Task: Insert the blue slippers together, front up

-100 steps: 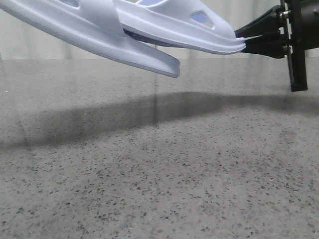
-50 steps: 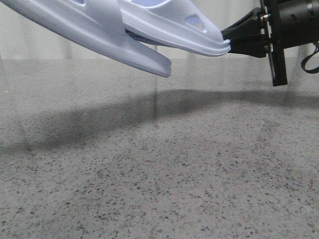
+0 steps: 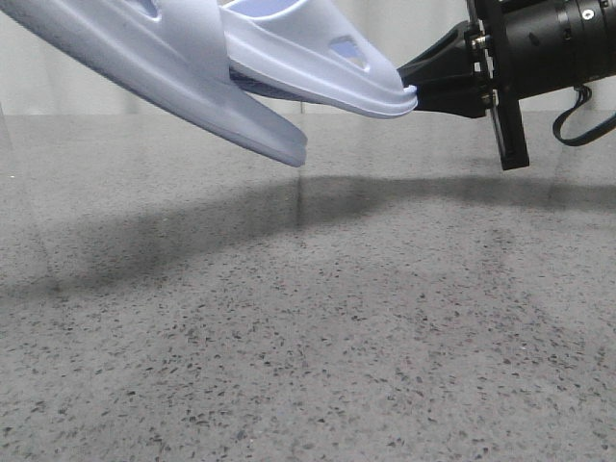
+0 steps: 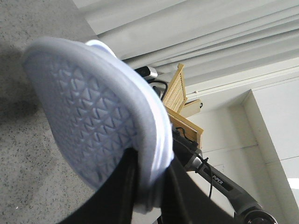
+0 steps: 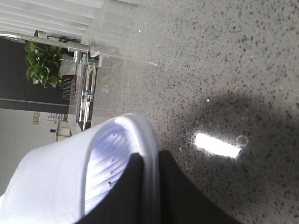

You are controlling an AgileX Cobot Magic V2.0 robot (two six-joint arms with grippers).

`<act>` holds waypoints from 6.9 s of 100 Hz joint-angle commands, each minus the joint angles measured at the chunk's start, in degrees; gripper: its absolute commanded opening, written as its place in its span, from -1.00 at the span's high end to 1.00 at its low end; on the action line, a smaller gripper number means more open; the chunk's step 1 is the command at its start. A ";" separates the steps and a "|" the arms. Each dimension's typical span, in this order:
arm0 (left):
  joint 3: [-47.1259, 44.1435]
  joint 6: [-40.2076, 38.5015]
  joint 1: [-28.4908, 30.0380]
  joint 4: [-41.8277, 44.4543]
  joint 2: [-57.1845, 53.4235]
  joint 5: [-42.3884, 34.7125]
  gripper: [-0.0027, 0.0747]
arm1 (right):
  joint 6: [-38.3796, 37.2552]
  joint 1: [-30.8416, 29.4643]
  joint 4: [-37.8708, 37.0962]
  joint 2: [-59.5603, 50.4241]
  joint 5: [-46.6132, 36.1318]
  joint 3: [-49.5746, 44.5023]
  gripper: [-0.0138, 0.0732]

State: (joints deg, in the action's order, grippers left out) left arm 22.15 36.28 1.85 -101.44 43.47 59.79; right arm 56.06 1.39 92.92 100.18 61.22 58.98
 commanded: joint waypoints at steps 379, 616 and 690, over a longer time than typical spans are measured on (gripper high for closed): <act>1.93 13.93 -0.39 1.41 23.56 9.29 0.89 | 0.42 -16.86 1.25 -9.41 13.51 17.17 -0.22; 9.45 24.59 -0.29 2.05 34.63 1.83 -0.33 | 0.42 -16.86 1.15 -9.41 13.78 17.17 -0.22; 16.88 49.27 18.88 -5.17 22.62 -0.12 -0.33 | 4.28 -18.37 -7.47 -13.80 9.82 17.17 -0.22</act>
State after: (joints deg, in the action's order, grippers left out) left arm 37.24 83.13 18.53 -101.49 69.78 58.59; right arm 59.23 -15.70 83.73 90.53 68.26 74.26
